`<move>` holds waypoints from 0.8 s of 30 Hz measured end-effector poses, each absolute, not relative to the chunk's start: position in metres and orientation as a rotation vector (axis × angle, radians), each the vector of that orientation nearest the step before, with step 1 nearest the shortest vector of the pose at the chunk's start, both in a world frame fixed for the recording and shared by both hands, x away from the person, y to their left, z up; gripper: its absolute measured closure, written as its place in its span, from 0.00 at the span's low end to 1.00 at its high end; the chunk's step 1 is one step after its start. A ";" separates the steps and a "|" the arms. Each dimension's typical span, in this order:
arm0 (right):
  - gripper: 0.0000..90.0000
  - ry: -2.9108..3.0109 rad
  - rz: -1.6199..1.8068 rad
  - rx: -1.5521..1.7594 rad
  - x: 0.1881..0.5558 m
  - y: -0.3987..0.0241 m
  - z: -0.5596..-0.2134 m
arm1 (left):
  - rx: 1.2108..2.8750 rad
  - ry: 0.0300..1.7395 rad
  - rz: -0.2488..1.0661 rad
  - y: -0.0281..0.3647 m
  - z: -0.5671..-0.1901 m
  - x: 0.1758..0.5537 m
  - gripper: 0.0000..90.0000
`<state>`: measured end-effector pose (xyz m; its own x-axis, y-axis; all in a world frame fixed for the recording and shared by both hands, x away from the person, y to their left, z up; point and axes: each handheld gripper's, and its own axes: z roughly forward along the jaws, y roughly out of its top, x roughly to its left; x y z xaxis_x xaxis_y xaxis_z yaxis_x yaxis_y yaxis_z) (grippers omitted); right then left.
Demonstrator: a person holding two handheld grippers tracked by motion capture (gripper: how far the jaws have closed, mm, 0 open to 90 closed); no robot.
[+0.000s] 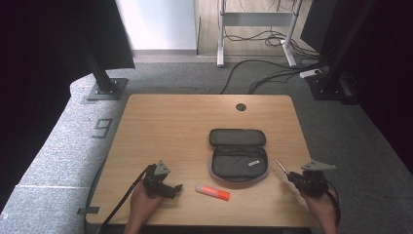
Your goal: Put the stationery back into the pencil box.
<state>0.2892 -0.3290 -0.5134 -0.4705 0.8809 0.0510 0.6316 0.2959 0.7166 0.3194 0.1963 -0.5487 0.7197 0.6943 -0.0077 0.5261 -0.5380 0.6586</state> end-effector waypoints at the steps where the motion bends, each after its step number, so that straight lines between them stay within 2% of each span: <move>1: 0.88 2.217 0.984 1.361 0.290 -0.330 -0.512 | 2.272 0.921 0.336 0.196 -0.549 0.319 0.00; 24: 0.88 2.225 1.046 1.293 0.297 -0.327 -0.485 | 2.272 0.921 0.336 0.196 -0.549 0.319 0.00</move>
